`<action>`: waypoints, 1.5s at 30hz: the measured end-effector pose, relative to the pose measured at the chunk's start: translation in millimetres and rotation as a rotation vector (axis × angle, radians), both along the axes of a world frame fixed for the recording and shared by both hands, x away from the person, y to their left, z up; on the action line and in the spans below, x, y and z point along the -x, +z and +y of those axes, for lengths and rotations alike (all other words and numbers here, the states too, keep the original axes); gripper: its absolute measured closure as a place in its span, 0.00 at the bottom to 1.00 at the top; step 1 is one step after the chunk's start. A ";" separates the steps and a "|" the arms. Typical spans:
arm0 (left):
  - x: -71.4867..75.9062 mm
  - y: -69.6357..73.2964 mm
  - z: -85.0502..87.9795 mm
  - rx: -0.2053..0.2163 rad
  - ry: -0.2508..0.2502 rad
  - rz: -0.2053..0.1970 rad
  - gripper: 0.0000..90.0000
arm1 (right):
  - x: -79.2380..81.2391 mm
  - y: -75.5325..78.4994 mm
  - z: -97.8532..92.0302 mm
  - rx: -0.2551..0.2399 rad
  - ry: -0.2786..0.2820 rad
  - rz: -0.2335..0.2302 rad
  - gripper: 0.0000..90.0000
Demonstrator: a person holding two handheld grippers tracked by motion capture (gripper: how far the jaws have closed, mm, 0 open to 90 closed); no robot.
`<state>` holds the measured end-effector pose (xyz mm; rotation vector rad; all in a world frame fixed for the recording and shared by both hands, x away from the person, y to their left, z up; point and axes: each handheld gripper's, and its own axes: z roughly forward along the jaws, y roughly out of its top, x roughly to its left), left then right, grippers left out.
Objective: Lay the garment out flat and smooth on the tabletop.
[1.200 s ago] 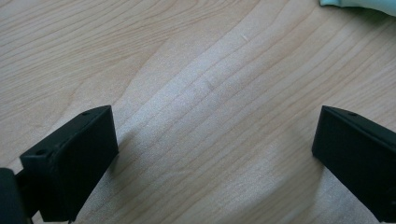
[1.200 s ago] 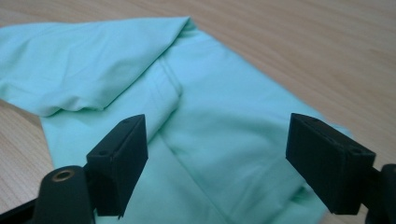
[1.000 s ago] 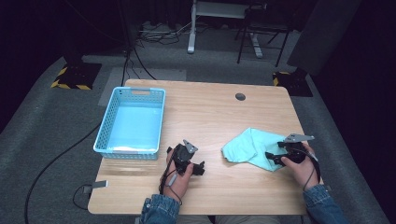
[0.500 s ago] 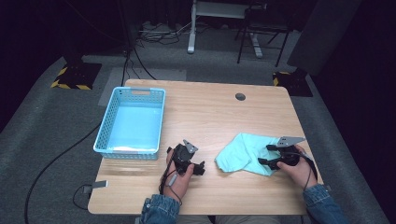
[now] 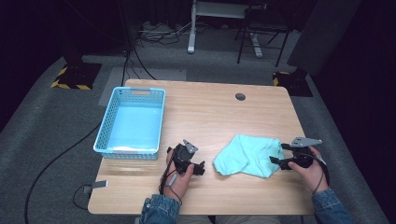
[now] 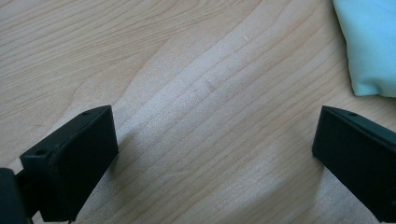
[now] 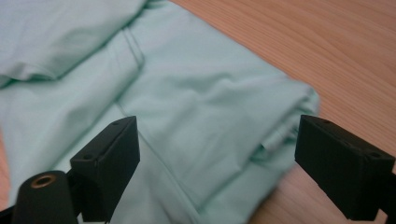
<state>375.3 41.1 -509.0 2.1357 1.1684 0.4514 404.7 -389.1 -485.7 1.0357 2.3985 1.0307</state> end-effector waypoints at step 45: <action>8.5 53.9 -38.5 0.053 -0.081 -0.080 0.04 | 34.0 -21.4 -46.4 -0.004 -0.171 0.018 0.07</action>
